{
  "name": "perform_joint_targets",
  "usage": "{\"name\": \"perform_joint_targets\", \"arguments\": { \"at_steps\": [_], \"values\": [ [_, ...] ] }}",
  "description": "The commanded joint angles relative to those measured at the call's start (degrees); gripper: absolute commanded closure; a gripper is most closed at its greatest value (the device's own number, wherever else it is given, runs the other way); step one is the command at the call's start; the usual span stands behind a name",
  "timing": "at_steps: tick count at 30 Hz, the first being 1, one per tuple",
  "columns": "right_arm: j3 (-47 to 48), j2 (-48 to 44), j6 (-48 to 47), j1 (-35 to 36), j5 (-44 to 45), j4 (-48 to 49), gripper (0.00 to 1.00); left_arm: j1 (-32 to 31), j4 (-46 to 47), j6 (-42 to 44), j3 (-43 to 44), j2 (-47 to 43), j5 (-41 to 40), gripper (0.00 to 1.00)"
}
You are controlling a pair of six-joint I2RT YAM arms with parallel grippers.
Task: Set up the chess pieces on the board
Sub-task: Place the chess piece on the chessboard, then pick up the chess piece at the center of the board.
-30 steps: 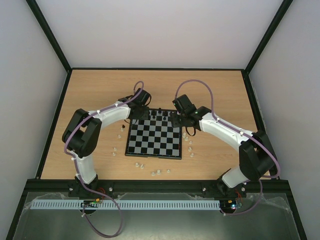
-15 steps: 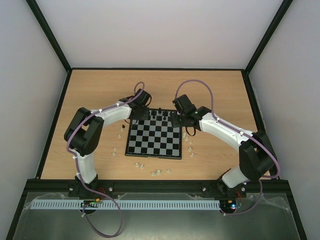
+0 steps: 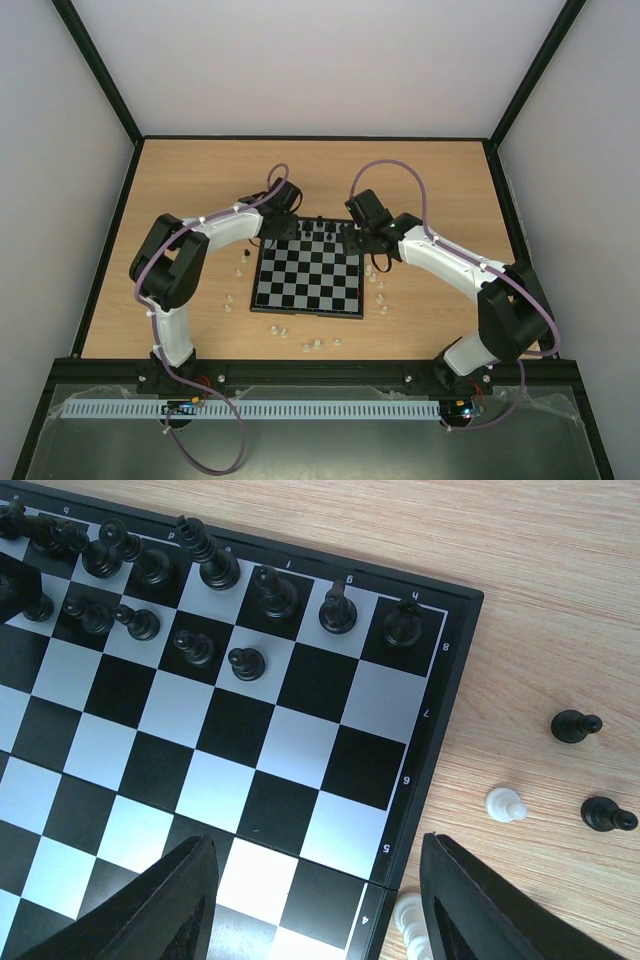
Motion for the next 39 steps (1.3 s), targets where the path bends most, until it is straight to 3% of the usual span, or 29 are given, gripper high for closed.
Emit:
{"name": "perform_joint_targets", "arguments": {
  "at_steps": [1,10,19,31,39],
  "values": [
    [-0.58,0.12,-0.12,-0.21,-0.30,-0.37,0.44,0.26,-0.78,-0.25,0.48,-1.38,-1.29,0.69],
    [-0.76,-0.14,-0.01,-0.21,-0.52,-0.44,0.44,-0.15,-2.44,-0.79,-2.18,-10.26,-1.26,0.60],
    [-0.90,-0.69,0.06,-0.21,-1.41,-0.05,0.43,1.98,-3.27,-3.38,-13.36,-19.91,-4.52,0.50],
    [-1.10,-0.76,-0.03,-0.21,-3.41,0.35,0.44,6.09,-0.09,-5.92,-19.73,-19.27,-4.81,0.48],
    [-1.17,-0.84,-0.03,-0.21,-3.67,0.43,0.43,6.84,1.88,-6.00,-20.73,-16.48,-4.66,0.52]
  ]
}}
